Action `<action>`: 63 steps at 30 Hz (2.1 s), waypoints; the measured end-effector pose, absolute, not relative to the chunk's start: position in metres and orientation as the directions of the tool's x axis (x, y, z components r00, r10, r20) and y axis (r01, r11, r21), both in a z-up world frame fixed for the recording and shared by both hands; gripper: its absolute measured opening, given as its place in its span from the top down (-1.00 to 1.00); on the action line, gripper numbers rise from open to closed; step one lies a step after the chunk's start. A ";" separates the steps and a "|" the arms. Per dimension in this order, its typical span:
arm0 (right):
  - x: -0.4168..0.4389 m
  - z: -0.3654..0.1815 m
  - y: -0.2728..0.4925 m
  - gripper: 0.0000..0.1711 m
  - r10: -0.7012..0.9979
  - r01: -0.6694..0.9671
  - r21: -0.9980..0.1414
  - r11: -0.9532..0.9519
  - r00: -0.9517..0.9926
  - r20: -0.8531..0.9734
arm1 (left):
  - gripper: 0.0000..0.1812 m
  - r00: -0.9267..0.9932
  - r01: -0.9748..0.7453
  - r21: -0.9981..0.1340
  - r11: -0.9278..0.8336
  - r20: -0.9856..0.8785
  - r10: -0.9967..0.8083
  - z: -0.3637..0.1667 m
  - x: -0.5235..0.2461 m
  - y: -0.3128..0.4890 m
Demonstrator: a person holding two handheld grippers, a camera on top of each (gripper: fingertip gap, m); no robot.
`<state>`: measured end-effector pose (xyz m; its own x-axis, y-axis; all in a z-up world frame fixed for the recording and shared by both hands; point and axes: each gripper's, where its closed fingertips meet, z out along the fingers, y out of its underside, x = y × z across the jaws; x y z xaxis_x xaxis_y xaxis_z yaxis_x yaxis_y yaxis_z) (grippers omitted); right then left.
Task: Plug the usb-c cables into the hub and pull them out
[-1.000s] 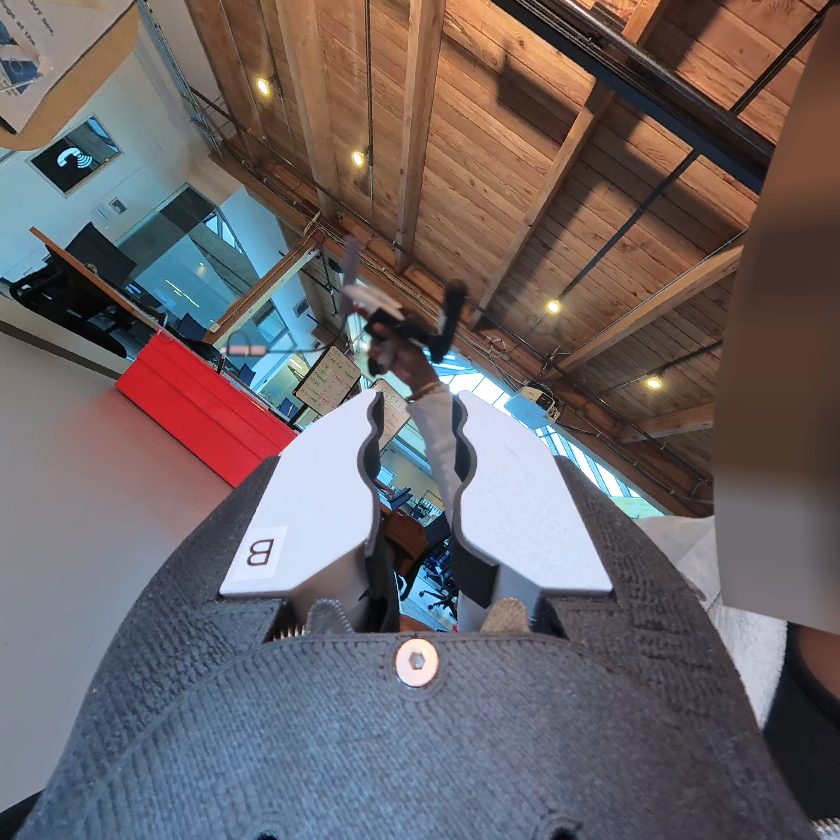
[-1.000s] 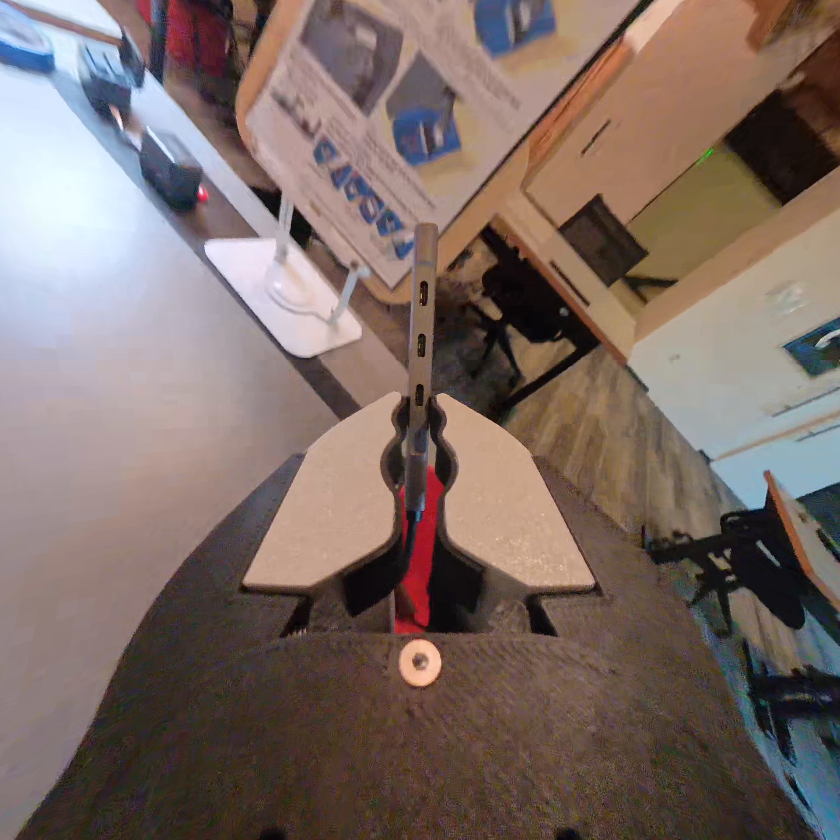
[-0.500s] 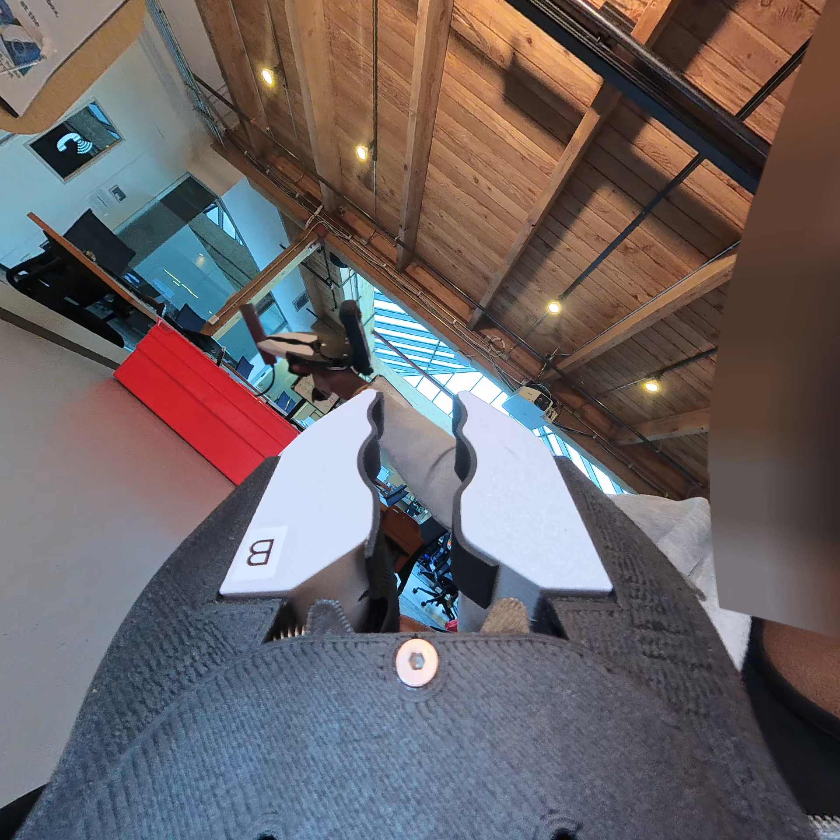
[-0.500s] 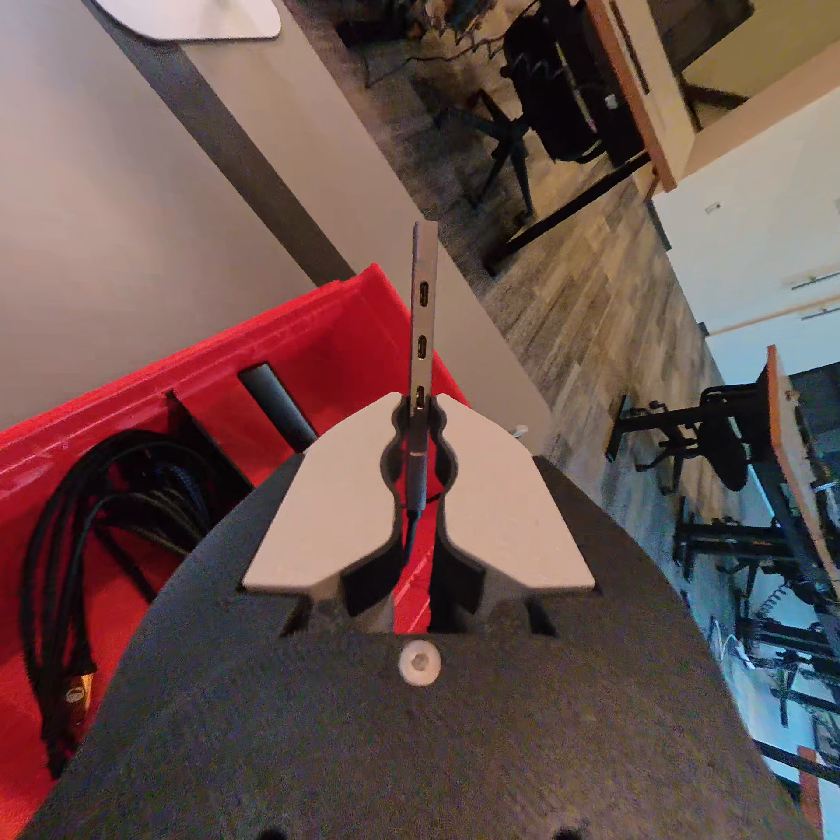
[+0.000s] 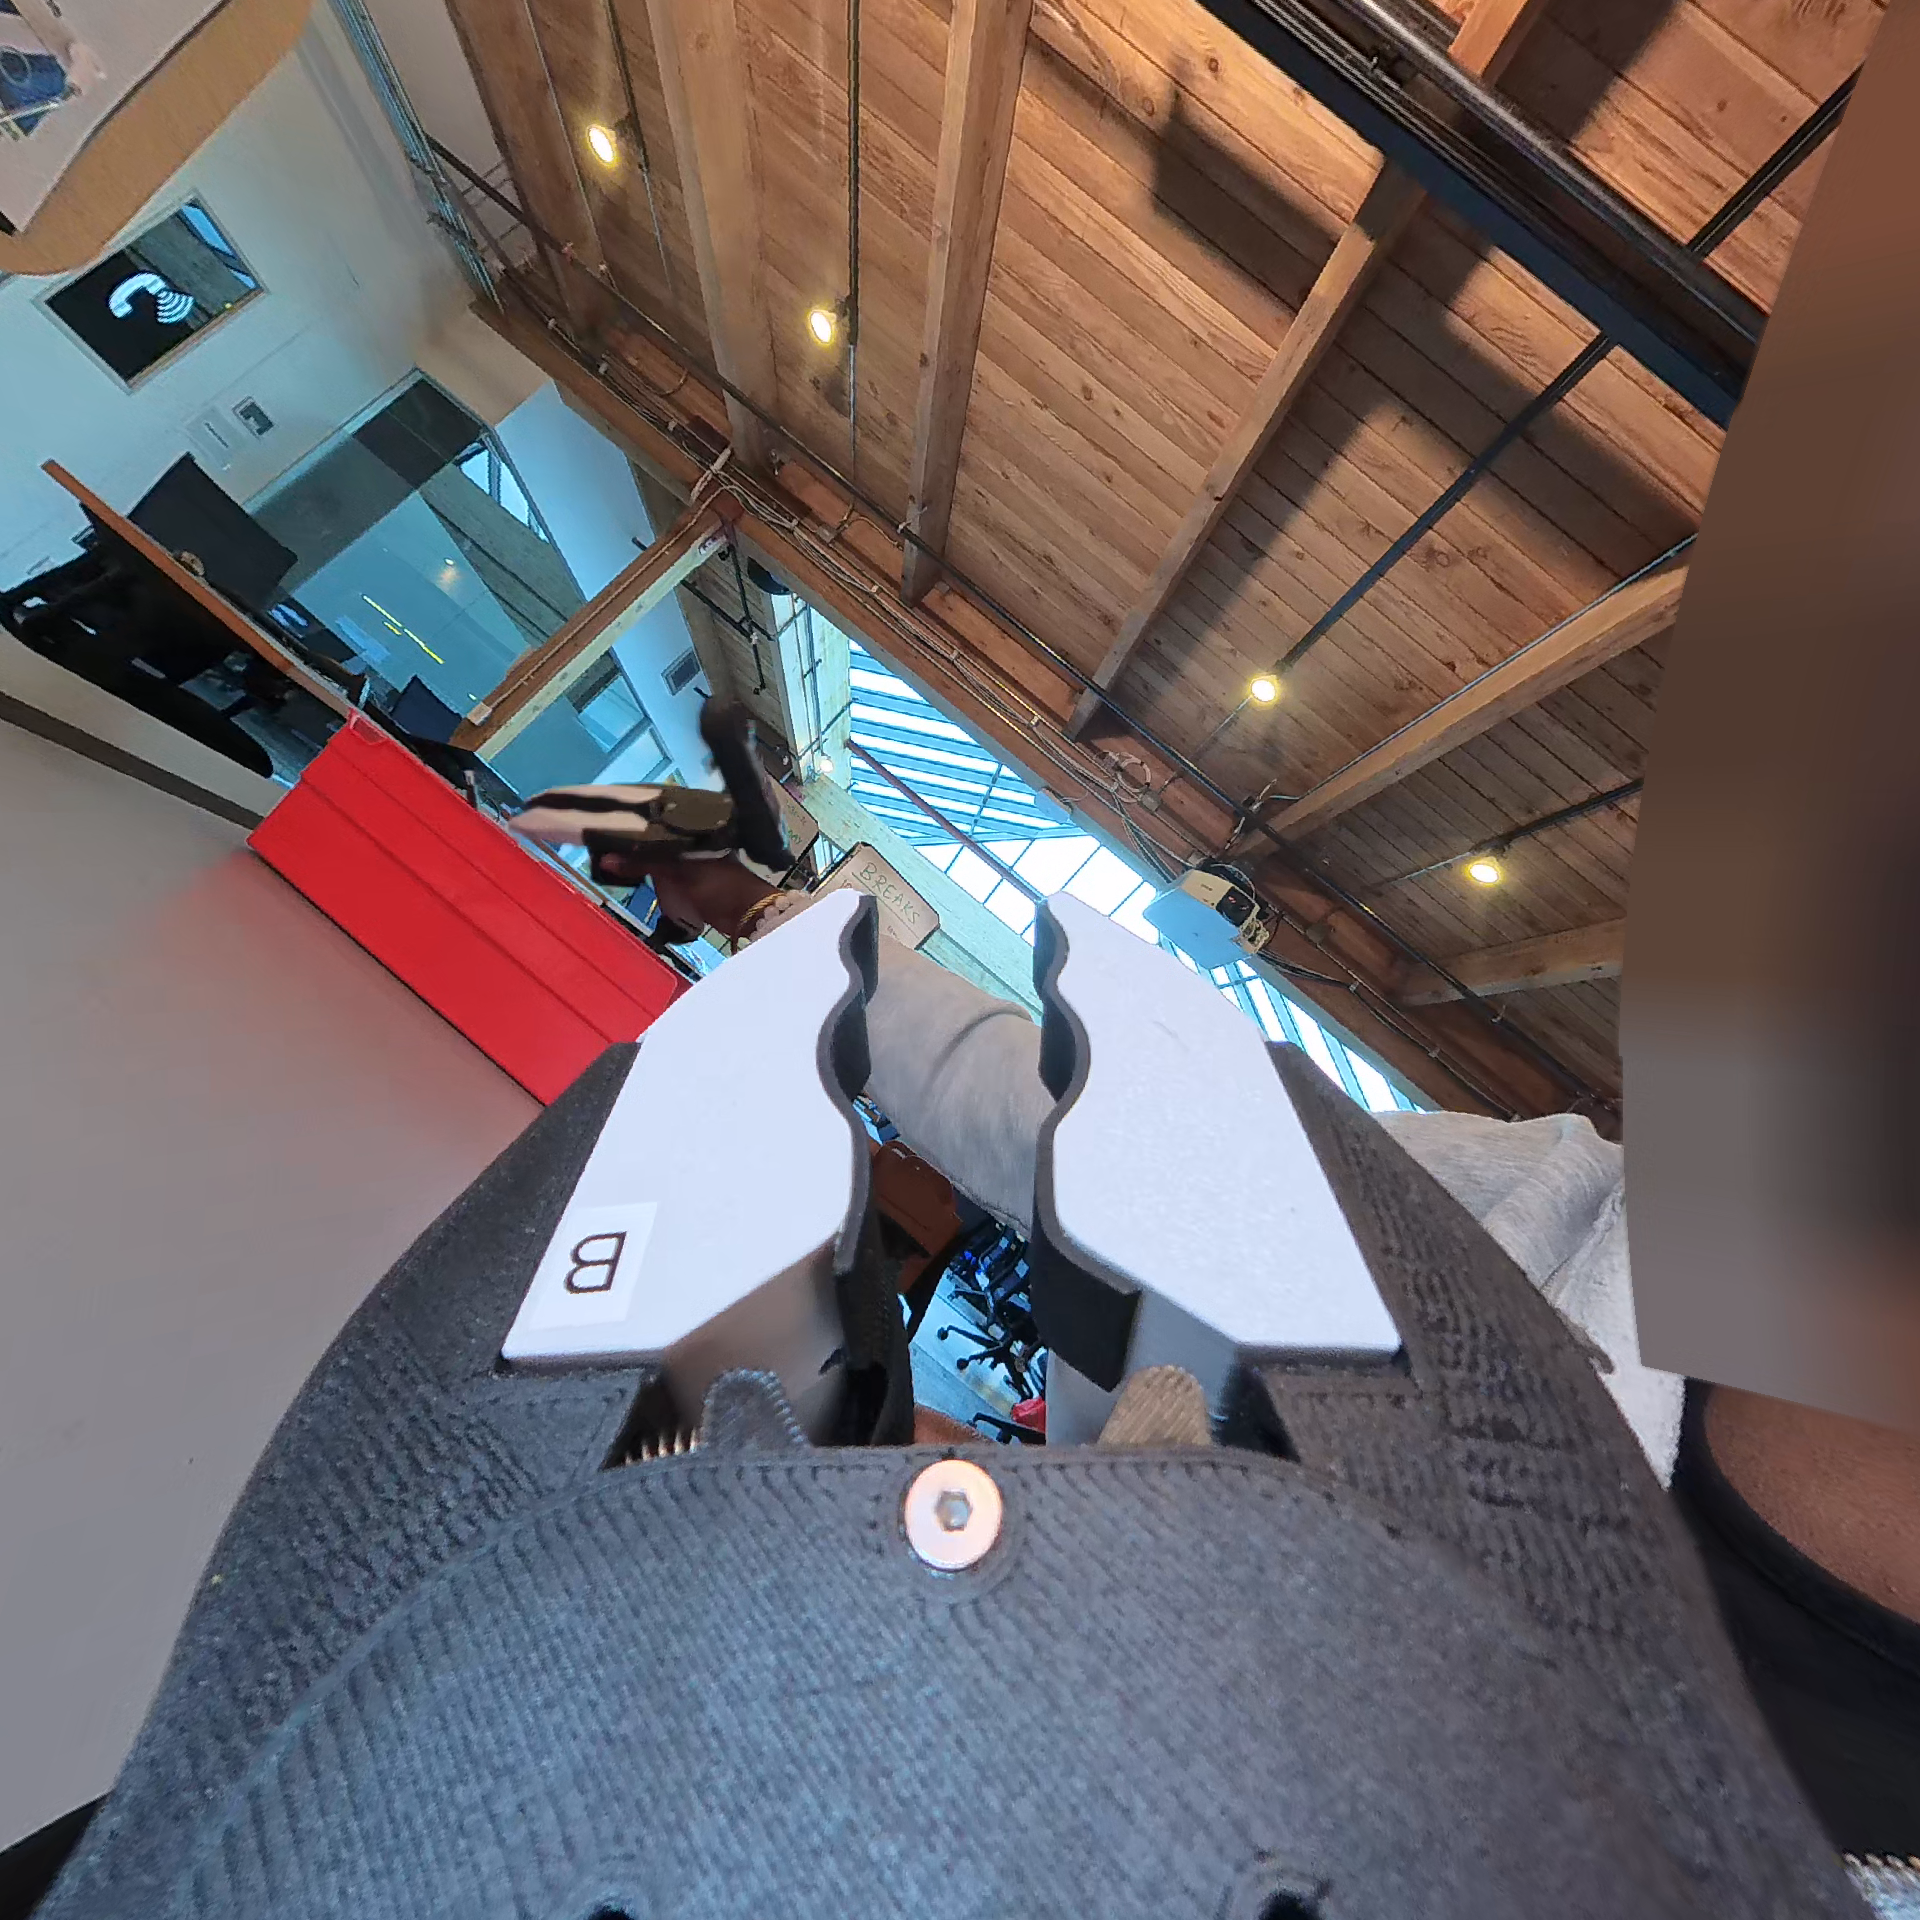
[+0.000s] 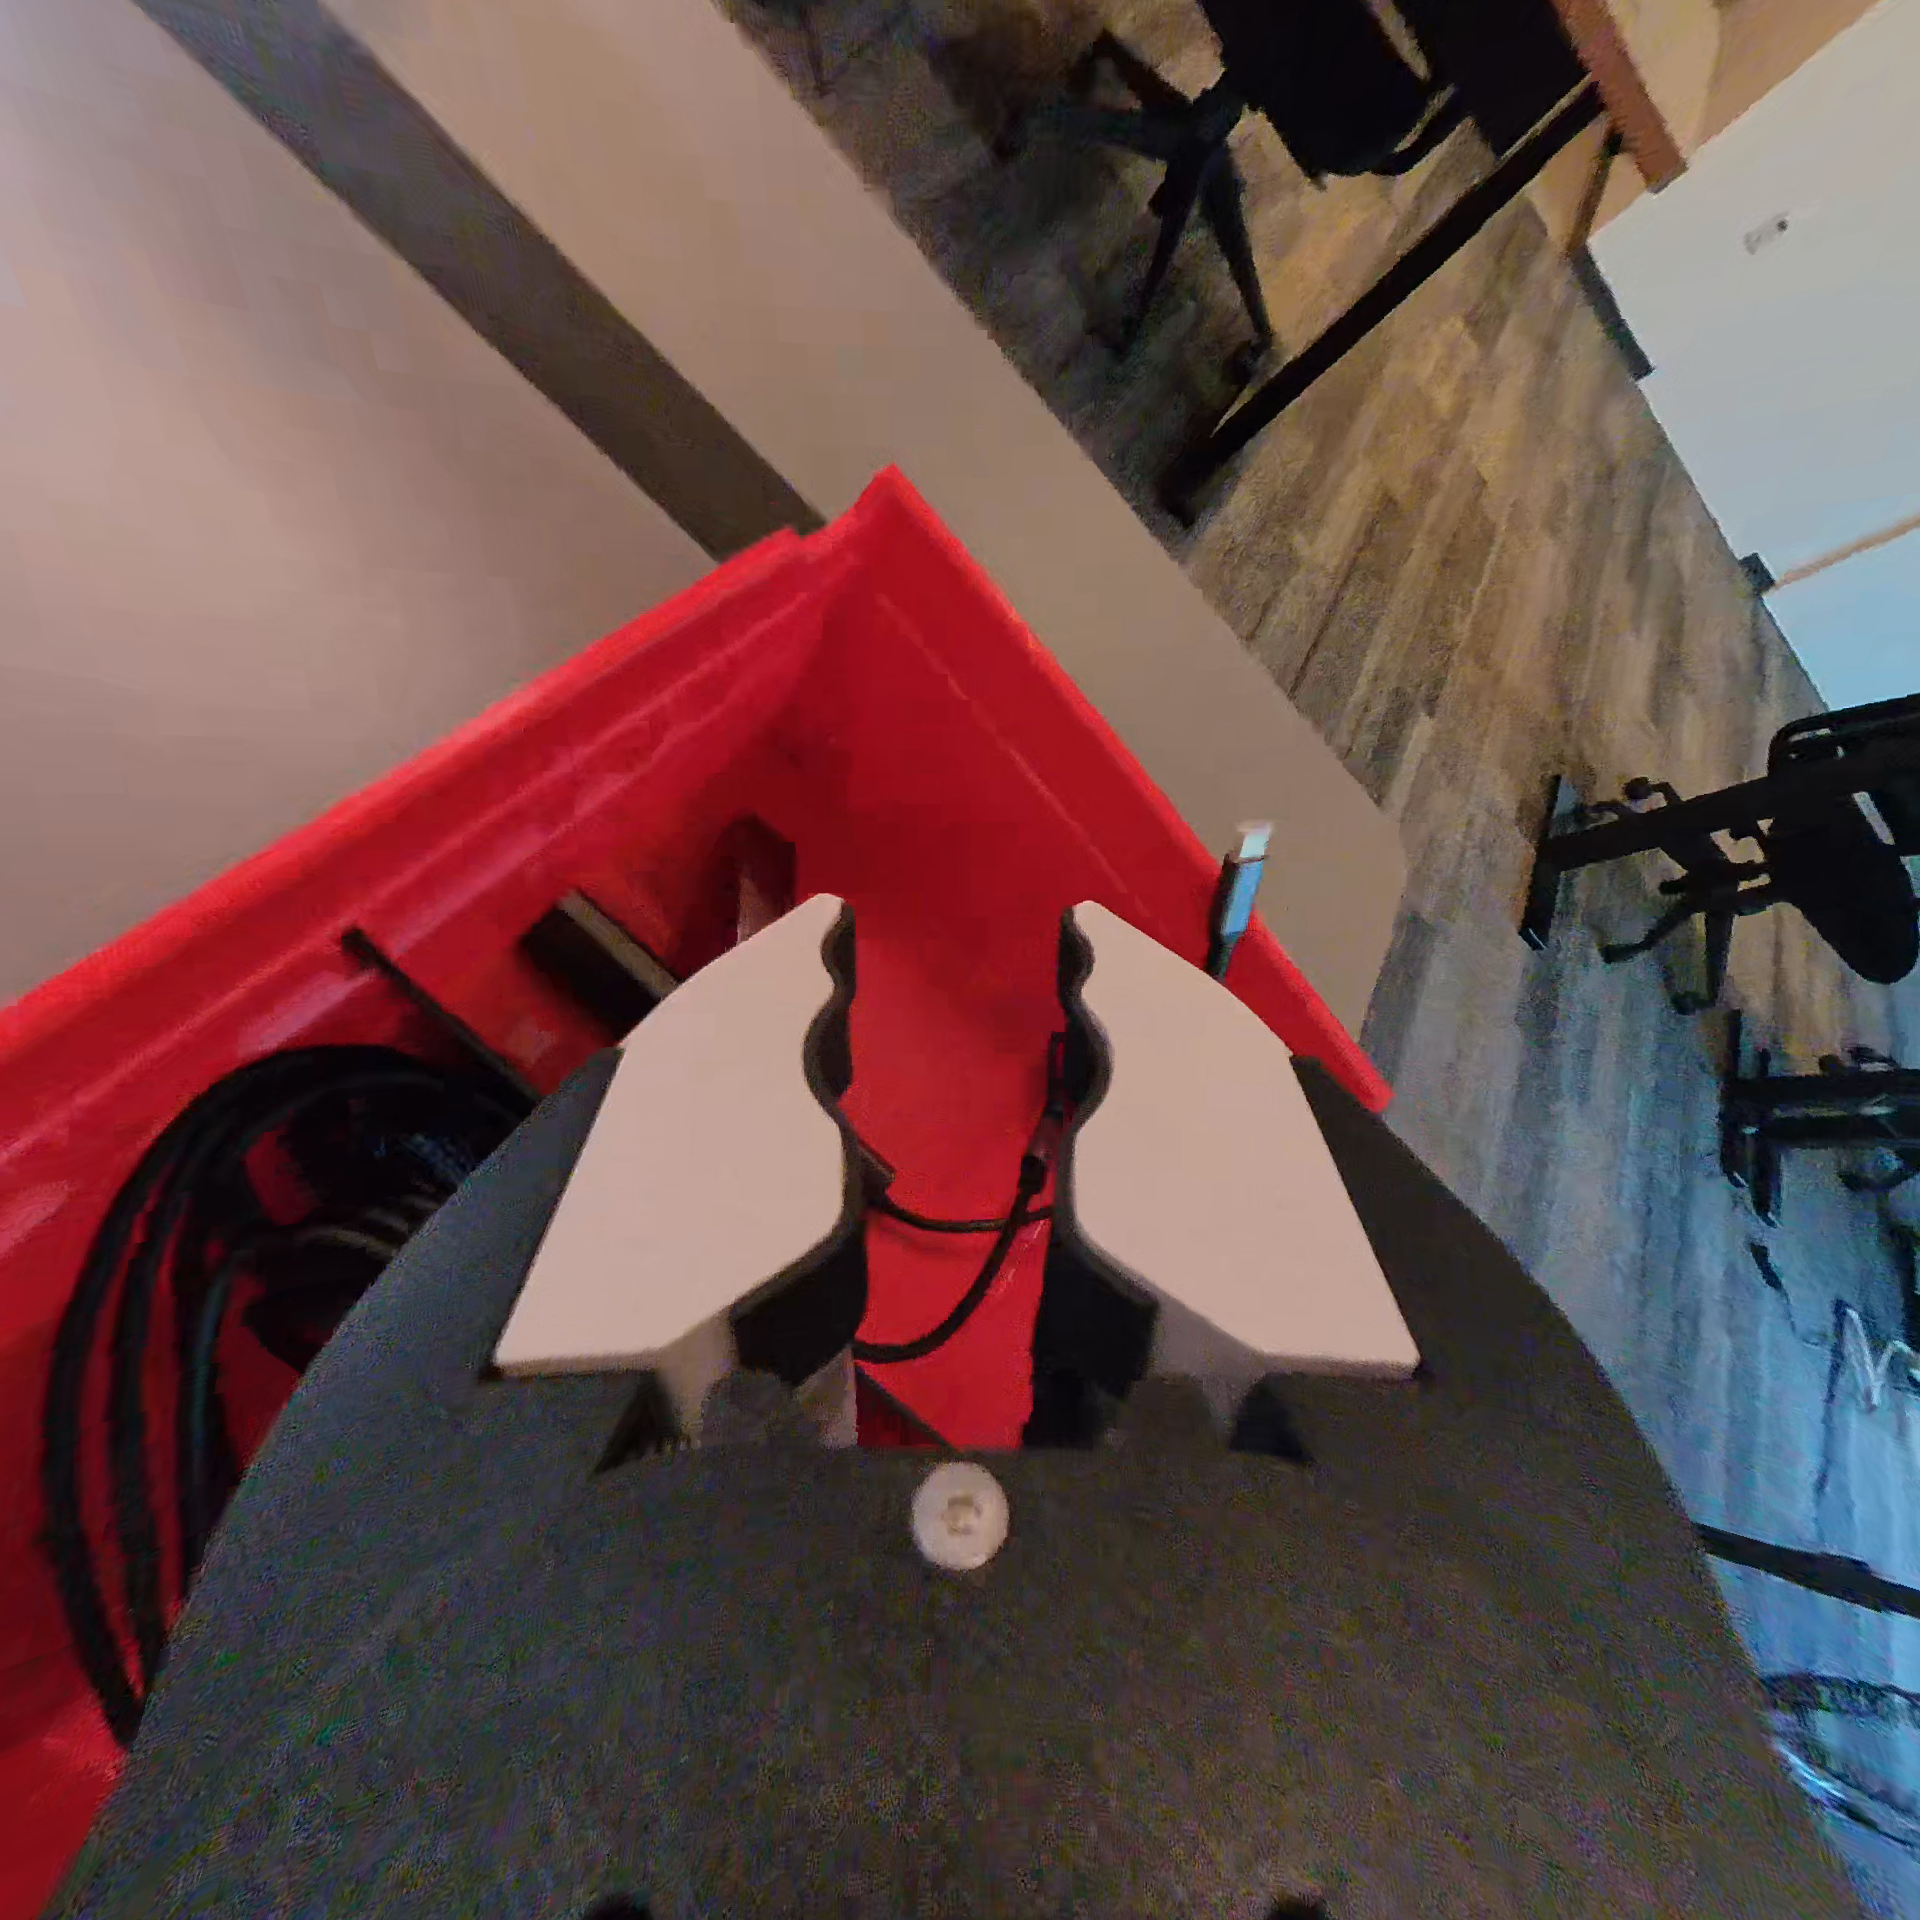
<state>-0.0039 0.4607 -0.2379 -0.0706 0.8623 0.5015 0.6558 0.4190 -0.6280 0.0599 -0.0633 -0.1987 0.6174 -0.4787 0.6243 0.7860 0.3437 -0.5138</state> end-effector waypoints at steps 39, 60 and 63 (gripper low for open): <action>0.087 -0.289 0.294 0.01 0.903 0.431 -0.902 0.015 0.381 0.197 | -0.26 0.423 -0.046 -0.996 -0.077 -0.089 0.902 -0.205 -0.073 -0.270; 0.012 -0.287 0.121 0.89 0.890 0.549 -0.796 0.254 0.189 0.414 | -0.15 0.390 -0.030 -0.988 0.149 0.126 0.912 -0.184 -0.073 -0.347; -0.003 -0.287 0.060 0.88 0.904 0.523 -0.800 0.294 0.121 0.411 | -0.13 0.337 -0.051 -0.986 0.157 0.131 0.932 -0.186 -0.076 -0.364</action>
